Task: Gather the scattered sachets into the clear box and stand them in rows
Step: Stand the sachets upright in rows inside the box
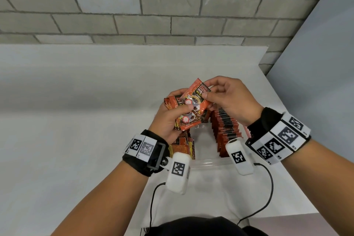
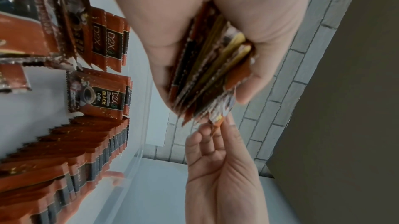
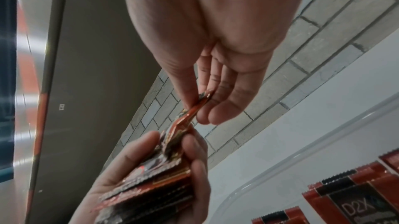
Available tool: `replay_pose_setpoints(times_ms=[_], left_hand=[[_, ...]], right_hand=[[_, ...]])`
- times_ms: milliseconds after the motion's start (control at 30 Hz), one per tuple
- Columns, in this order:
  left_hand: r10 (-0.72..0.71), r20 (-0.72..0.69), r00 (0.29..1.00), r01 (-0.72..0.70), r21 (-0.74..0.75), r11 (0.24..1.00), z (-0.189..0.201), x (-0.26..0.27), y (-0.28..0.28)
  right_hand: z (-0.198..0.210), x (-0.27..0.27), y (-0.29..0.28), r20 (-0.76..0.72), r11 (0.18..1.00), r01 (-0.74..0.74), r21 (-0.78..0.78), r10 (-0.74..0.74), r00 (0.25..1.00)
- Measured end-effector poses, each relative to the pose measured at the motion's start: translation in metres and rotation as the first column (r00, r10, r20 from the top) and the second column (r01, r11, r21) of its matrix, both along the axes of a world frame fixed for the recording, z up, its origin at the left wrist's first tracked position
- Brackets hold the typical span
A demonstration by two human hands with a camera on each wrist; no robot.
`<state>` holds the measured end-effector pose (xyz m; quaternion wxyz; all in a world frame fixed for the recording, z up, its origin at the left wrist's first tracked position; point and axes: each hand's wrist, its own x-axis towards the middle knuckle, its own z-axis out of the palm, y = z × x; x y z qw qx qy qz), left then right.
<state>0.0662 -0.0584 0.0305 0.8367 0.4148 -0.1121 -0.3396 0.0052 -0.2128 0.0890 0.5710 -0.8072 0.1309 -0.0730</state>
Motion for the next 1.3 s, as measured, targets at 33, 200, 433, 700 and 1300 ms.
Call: replay_pose_setpoints(times_ms=[33,200,433,700,1300], left_hand=[[0.007,-0.005,1.0,-0.007,-0.006,1.0,0.0,0.001,0.0],[0.097,-0.006,0.995,-0.097,0.055,0.994,-0.004,0.006,-0.001],[0.081,-0.011,0.997,-0.081,0.043,0.996,-0.005,0.013,0.001],[0.084,-0.028,0.996,-0.083,0.041,0.996,-0.005,0.018,0.002],[0.308,-0.14,0.941,-0.295,0.106,0.95,-0.012,0.031,0.011]], right_hand=[[-0.001,0.001,0.001,-0.009,1.0,-0.005,0.006,0.005,1.0],[-0.002,0.009,0.003,-0.018,0.999,0.011,-0.031,-0.011,1.0],[-0.001,0.017,0.002,-0.002,0.994,0.032,-0.104,-0.032,0.999],[-0.002,0.018,-0.001,-0.008,0.984,0.067,-0.164,-0.069,0.998],[0.003,0.026,-0.019,-0.132,0.927,-0.11,-0.36,0.066,0.989]])
